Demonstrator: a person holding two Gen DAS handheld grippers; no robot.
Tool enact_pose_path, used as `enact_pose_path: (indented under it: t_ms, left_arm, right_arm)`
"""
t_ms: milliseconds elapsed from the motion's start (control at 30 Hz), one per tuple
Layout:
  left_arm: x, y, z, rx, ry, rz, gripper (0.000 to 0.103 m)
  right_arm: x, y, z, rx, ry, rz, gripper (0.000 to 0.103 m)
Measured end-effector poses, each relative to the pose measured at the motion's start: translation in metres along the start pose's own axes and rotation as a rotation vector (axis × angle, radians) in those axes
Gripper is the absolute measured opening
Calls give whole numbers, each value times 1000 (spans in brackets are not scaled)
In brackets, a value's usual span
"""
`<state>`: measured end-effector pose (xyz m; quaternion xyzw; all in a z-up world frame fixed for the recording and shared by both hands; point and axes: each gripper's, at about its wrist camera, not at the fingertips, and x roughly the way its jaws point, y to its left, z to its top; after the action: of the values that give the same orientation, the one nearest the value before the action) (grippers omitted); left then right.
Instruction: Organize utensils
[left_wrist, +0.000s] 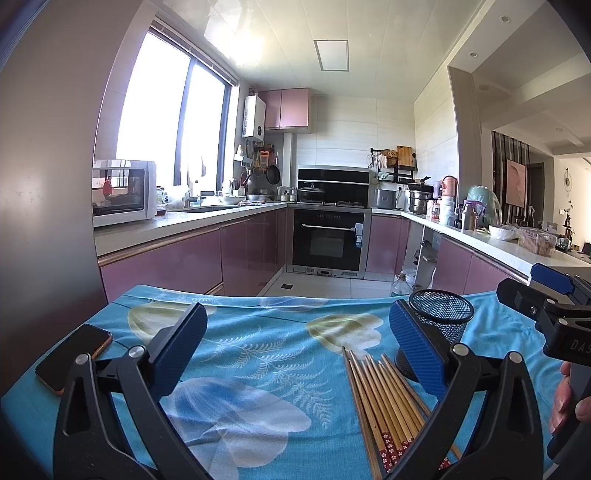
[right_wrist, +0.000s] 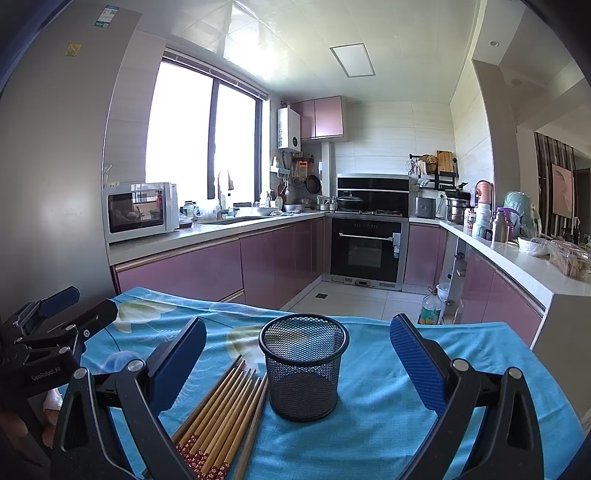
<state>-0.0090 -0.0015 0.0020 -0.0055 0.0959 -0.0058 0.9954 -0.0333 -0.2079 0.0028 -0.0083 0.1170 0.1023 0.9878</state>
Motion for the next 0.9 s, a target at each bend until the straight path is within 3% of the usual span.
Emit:
enact_pose_path:
  t_ms: [567, 733, 900]
  left_arm:
    - [4, -3, -5, 6, 41, -7, 97]
    - [18, -7, -11, 48, 121, -17, 97]
    - [36, -12, -19, 82, 237, -43, 97]
  right_arm:
    - [2, 0, -2, 5, 28, 23, 96]
    - [12, 2, -10, -8, 107, 60, 96]
    - [31, 4, -27, -13, 248, 94, 96]
